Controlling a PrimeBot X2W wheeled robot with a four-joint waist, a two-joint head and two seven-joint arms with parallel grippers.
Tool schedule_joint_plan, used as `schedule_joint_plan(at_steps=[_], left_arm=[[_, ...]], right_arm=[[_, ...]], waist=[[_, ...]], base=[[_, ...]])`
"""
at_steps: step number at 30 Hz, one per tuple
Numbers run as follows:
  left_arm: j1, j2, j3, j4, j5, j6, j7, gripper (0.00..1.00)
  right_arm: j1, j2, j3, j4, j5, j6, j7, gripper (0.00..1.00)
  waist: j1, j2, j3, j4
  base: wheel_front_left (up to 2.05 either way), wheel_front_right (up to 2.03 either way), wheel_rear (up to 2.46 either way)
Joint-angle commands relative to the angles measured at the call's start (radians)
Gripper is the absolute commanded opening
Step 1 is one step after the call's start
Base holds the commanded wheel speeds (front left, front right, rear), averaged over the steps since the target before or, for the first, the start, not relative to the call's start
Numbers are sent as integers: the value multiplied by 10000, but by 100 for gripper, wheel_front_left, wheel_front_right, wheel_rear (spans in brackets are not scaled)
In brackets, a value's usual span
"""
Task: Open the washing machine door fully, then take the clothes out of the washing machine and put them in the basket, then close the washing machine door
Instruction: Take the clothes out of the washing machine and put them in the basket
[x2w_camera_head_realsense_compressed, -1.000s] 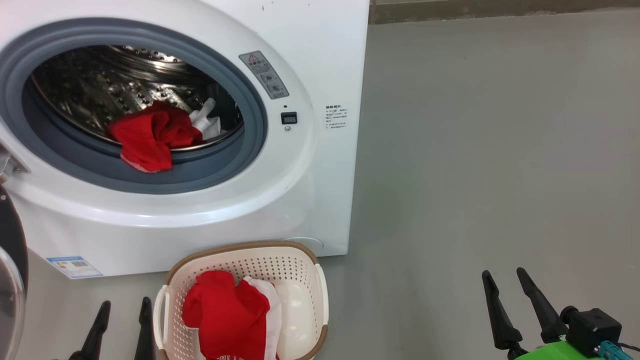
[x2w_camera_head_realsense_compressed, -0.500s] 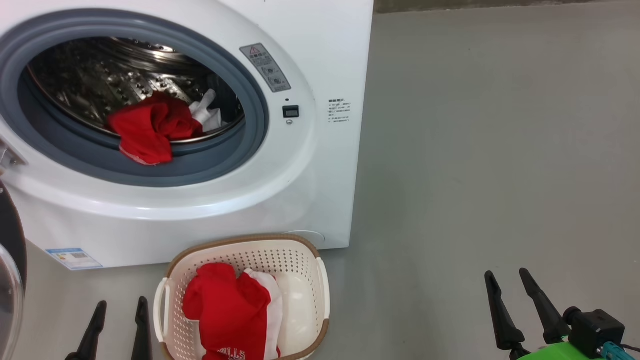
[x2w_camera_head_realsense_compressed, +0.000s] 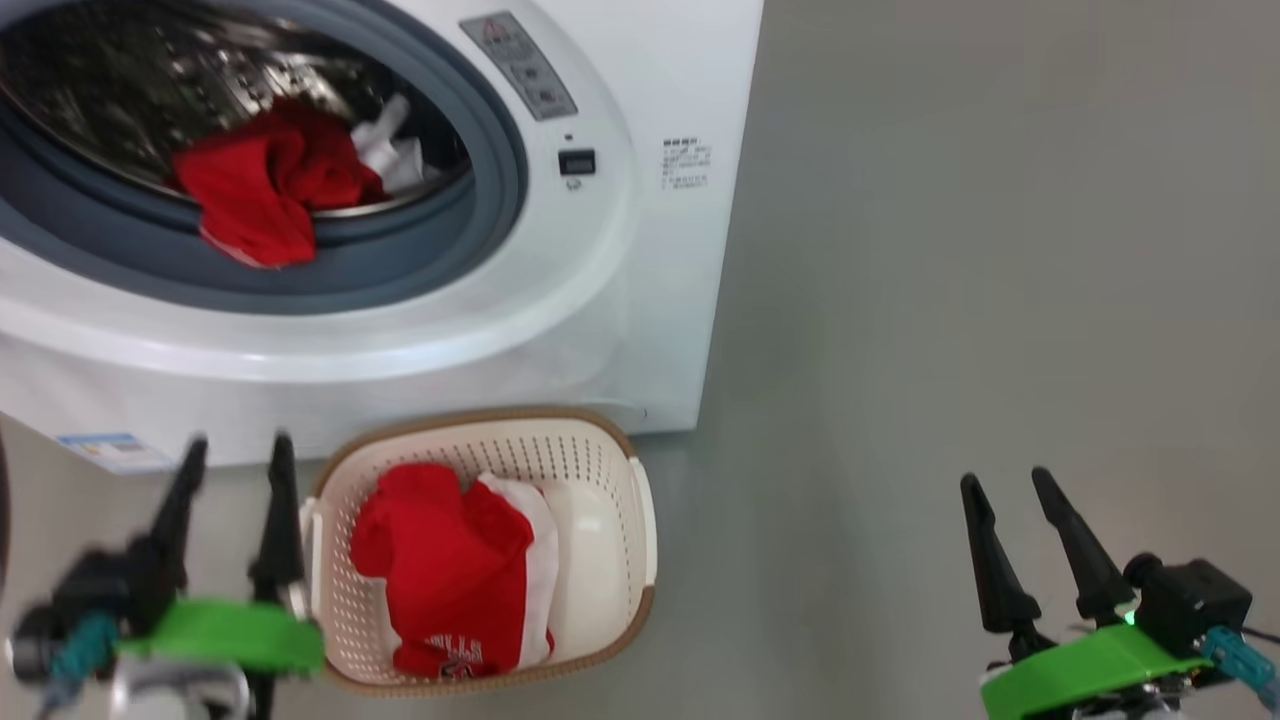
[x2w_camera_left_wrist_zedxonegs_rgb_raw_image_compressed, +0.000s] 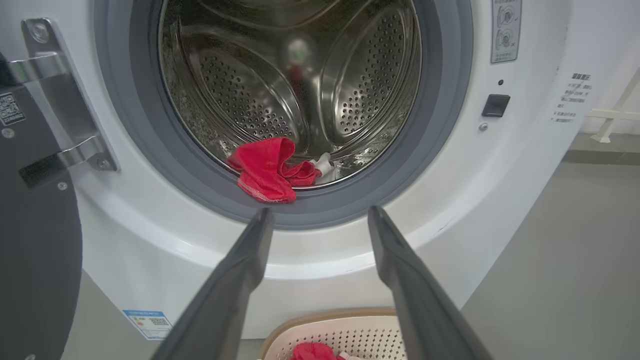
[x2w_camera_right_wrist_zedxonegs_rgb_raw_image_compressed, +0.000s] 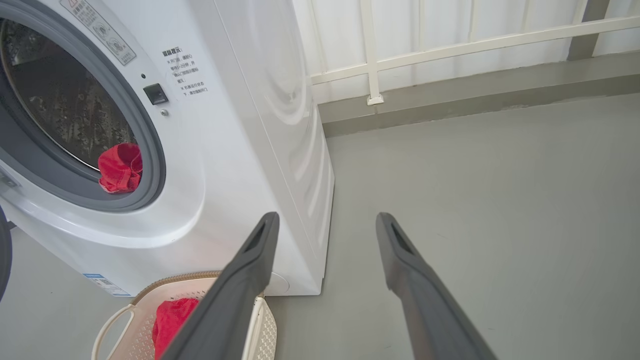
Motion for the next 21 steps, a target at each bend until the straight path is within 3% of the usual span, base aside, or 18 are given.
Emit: schedule_joint_plan(at_steps=[1,11,21], left_arm=[[-765,394,273,26,233,-56,-51,100],[-4847,1455,252,2276,628,-56,-51,100],[-7443,2121,248,4788,895,59,-51,100]], right_arm=[[-406,-40,248,-287,53,63,-65,100],[-1517,-35,411,-561,429,63,-65,100],[-1936,-34,548,-620,670,63,-65,100]], waist=[[0,0,791,-107],[0,0,2765,-530],[0,0,3434,-921]], base=[[0,0,0],[0,0,0],[0,0,0]])
